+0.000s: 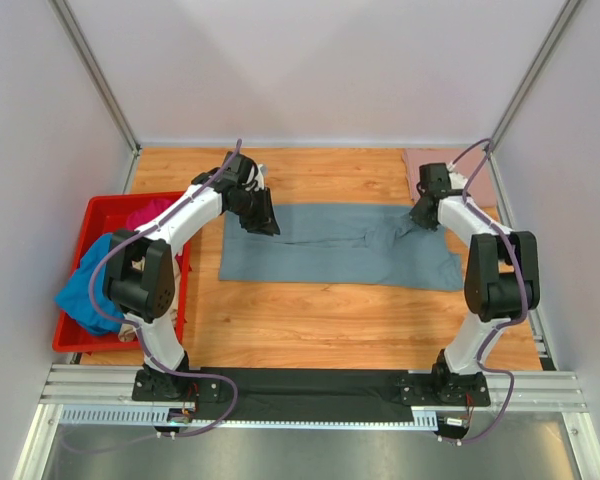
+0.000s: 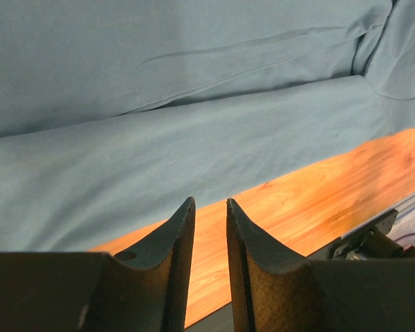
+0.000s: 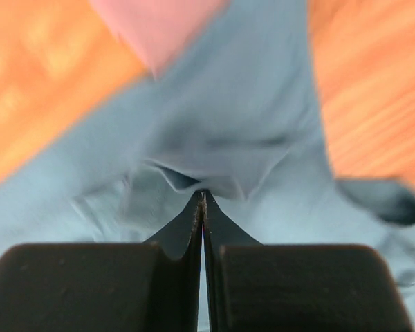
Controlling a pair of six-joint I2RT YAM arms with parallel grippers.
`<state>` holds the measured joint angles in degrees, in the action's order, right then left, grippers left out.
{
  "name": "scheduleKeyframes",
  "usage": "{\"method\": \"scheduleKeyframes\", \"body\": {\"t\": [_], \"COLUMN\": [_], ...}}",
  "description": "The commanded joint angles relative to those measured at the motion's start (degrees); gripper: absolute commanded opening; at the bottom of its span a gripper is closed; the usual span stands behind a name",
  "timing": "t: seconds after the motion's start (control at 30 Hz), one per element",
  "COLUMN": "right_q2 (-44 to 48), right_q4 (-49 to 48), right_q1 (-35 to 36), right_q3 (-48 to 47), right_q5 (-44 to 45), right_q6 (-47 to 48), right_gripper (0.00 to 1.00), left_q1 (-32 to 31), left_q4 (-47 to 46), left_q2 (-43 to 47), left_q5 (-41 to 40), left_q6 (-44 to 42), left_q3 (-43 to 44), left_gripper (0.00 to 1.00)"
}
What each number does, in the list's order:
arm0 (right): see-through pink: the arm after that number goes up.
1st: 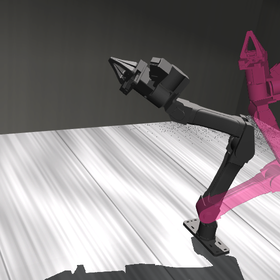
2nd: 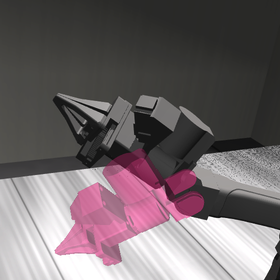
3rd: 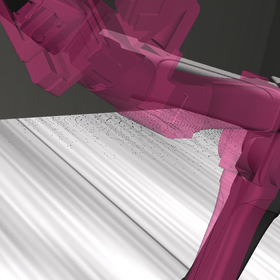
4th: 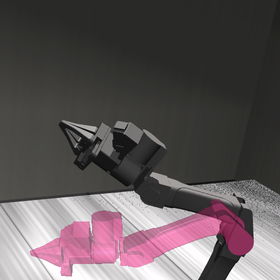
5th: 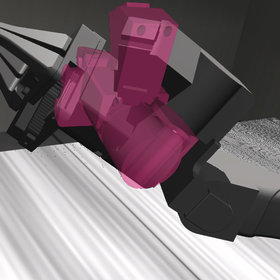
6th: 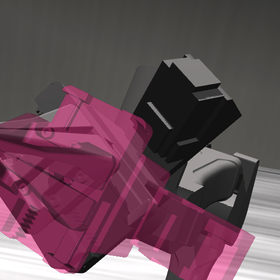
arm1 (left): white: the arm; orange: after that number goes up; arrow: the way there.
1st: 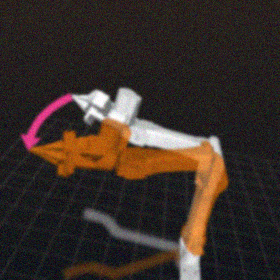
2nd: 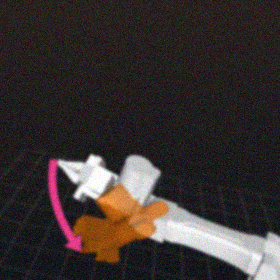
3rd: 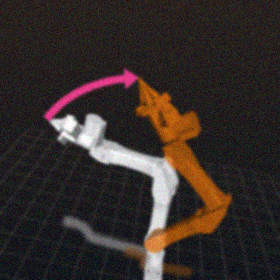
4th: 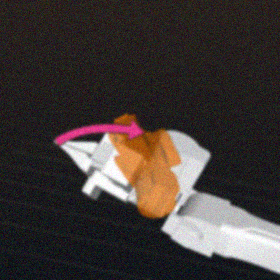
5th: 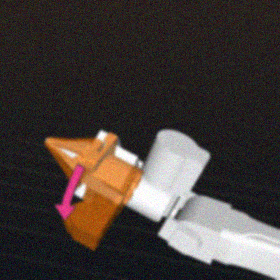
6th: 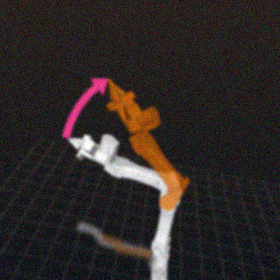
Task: Fold and stack the t-shirts
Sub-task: Fold the tshirt
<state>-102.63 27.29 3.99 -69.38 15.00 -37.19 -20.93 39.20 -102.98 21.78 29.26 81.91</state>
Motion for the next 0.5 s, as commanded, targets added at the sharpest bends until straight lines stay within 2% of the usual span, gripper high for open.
{"method": "scheduleKeyframes", "body": {"t": [0.0, 0.17, 0.23, 0.43, 0.47], "right_q2": [0.7, -1.4, -1.2, -0.4, -0.9], "right_q4": [-0.2, 3.9, 5.0, 8.8, 9.2], "right_q1": [-2.1, -2.4, -2.4, 2.4, 3.0], "right_q3": [-7.2, -14.5, -14.6, -15.1, -16.0], "right_q5": [9.2, 7.9, 1.7, -8.0, -8.8], "right_q6": [5.9, 10.3, 9.2, 7.3, 7.0], "right_gripper": [0.00, 0.01, 0.02, 0.15, 0.20], "left_q1": [0.1, 0.1, 0.1, 0.1, 0.2], "left_q4": [1.1, 0.1, -0.1, 1.1, 1.2], "left_q2": [2.2, 3.1, 3.3, 3.4, 3.4], "left_q5": [-0.6, -0.7, -0.8, -3.8, -4.5], "left_q6": [-0.3, 0.4, 0.6, 1.2, 1.6], "left_q3": [1.1, 0.1, -0.3, -1.0, -1.3], "left_gripper": [0.32, 0.32, 0.33, 0.33, 0.33]}}
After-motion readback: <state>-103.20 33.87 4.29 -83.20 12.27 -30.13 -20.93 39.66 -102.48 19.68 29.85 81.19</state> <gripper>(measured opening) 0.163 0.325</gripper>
